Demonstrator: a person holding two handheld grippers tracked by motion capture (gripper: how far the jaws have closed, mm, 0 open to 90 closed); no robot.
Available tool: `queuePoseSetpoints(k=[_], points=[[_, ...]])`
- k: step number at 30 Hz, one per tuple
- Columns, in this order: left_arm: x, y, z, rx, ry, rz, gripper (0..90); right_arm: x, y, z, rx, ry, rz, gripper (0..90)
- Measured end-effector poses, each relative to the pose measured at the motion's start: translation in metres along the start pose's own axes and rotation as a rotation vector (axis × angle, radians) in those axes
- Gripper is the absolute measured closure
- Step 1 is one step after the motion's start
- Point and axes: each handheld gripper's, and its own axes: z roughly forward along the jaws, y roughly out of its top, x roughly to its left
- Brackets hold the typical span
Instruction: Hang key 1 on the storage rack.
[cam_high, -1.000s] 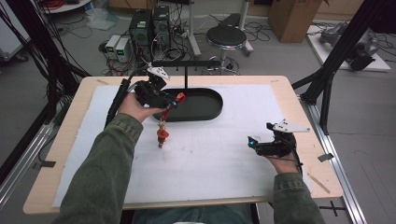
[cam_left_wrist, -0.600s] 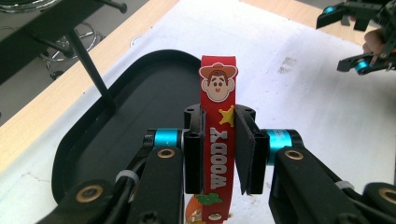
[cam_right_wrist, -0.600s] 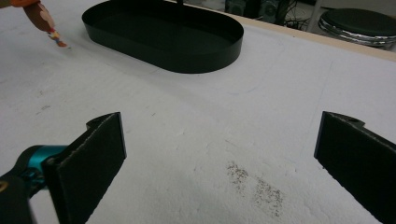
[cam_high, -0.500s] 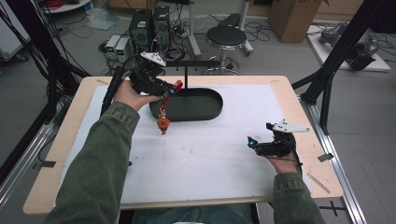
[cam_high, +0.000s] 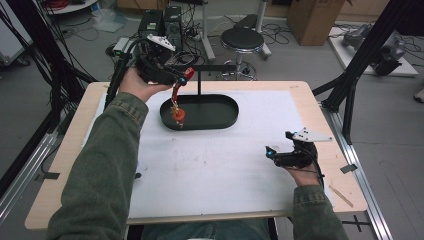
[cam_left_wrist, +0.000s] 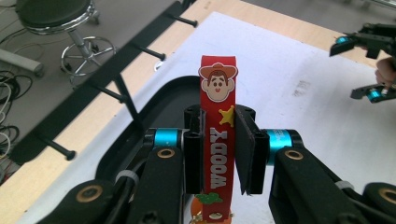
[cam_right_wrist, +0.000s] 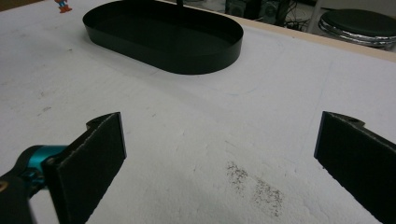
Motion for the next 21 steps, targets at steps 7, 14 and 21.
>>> queuePoseSetpoints(k=[7,14,21], points=[[0.009,0.009,0.001,0.005,0.015,-0.008,74.8,-0.002,0.000,0.000,-0.004,0.000,0.004,1.2],[0.015,0.020,0.009,0.000,0.019,-0.015,74.8,-0.002,0.000,0.000,-0.007,0.003,0.003,1.2],[0.031,0.027,0.020,-0.003,0.023,-0.043,74.8,-0.001,0.000,-0.002,-0.011,0.006,0.002,1.2]])
